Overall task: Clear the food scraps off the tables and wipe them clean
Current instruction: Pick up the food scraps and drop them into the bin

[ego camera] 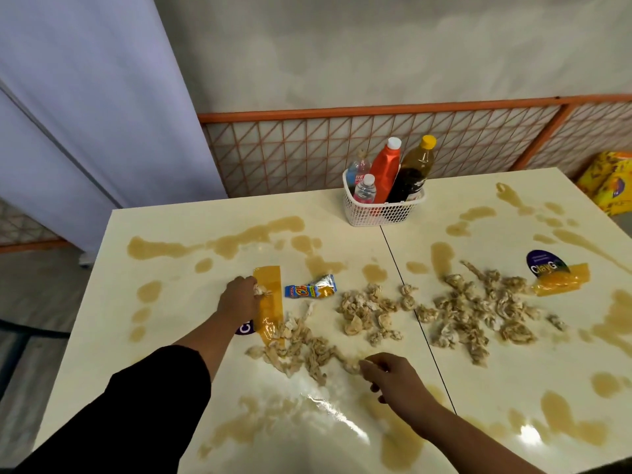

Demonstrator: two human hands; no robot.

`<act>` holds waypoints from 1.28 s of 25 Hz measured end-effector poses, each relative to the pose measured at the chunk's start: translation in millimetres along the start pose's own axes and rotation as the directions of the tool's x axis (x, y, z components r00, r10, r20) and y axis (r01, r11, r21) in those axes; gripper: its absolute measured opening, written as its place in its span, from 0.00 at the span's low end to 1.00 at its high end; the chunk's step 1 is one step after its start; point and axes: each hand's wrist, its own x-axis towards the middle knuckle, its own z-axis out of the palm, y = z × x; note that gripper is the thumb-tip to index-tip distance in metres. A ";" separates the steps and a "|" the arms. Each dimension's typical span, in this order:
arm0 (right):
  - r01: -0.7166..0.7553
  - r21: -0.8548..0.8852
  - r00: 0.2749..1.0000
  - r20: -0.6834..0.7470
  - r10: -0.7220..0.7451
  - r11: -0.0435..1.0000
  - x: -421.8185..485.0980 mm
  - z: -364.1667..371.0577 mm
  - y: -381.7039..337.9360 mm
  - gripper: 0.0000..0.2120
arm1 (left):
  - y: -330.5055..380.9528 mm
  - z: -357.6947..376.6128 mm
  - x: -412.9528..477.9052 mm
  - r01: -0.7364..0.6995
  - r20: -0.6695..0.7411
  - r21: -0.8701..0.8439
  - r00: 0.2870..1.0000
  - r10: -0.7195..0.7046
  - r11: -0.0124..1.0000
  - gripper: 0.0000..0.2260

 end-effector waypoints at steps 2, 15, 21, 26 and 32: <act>-0.043 0.086 0.999 0.032 0.040 0.995 -3.4 -0.8 -0.9 0.17 | -3.0 1.5 -7.0 -0.019 -0.087 -0.078 0.996 0.012 0.997 0.12; -0.229 0.548 0.962 0.252 0.103 0.805 -10.9 18.7 -29.4 0.09 | 28.4 -73.1 -168.9 0.237 0.291 -0.899 0.952 -0.096 -0.368 0.11; -0.219 0.495 0.951 0.302 0.070 0.841 -24.0 40.6 -43.0 0.11 | 50.7 -54.7 -215.7 0.292 0.368 -0.889 0.914 -0.172 -0.352 0.06; -0.205 0.545 0.953 0.301 0.038 0.813 -27.1 43.7 -32.9 0.13 | 66.0 -38.4 -244.0 0.348 0.415 -0.893 0.883 -0.219 -0.286 0.07; -0.141 0.611 0.985 0.168 0.046 0.779 -38.2 18.0 -15.1 0.20 | 93.2 -22.7 -264.9 0.421 0.460 -0.886 0.854 -0.242 -0.196 0.05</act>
